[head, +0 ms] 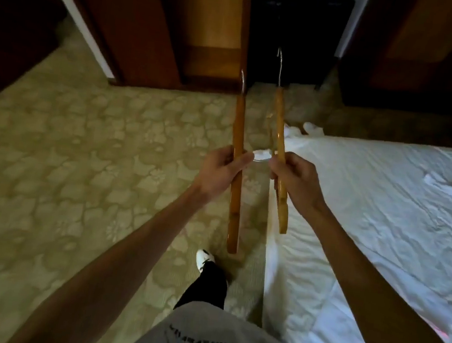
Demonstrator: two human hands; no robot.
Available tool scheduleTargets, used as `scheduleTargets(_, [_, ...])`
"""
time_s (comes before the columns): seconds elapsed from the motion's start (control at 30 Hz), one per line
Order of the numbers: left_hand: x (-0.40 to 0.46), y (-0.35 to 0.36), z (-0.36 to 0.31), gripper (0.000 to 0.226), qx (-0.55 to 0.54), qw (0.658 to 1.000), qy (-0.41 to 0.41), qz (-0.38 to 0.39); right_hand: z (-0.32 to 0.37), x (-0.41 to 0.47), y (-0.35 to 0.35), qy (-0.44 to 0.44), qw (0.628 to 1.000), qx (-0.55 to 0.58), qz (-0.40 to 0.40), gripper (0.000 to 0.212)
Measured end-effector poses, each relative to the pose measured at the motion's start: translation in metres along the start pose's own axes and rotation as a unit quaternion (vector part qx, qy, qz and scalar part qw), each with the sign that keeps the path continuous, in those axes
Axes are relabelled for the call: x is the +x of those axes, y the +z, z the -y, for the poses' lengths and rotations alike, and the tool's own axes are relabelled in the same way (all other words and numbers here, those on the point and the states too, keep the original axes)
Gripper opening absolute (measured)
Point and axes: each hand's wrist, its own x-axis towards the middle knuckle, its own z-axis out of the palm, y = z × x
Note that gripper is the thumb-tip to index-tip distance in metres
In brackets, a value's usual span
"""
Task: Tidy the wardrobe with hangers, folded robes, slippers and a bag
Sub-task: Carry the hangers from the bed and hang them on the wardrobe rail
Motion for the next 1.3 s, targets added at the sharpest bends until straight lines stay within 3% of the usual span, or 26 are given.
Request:
scheduleTargets(0.47, [0.166, -0.225, 0.012, 0.025, -0.047, 0.992, 0.009, -0.114, 0.072, 0.23, 0.195, -0.053, 0.991, 0.018, 0.125, 0.032])
scheduleTargets(0.9, [0.435, -0.297, 0.032, 0.034, -0.057, 0.993, -0.03, -0.102, 0.079, 0.492, 0.262, -0.023, 0.994, 0.032, 0.1, 0.028])
scheduleTargets(1.13, [0.619, -0.351, -0.005, 0.027, -0.079, 0.992, -0.018, -0.097, 0.12, 0.677, 0.286, -0.034, 0.996, 0.033, 0.071, 0.015])
scheduleTargets(1.3, [0.713, -0.391, -0.022, 0.019, -0.088, 0.99, -0.005, -0.109, 0.144, 0.783, 0.316, -0.05, 0.995, 0.007, 0.085, 0.021])
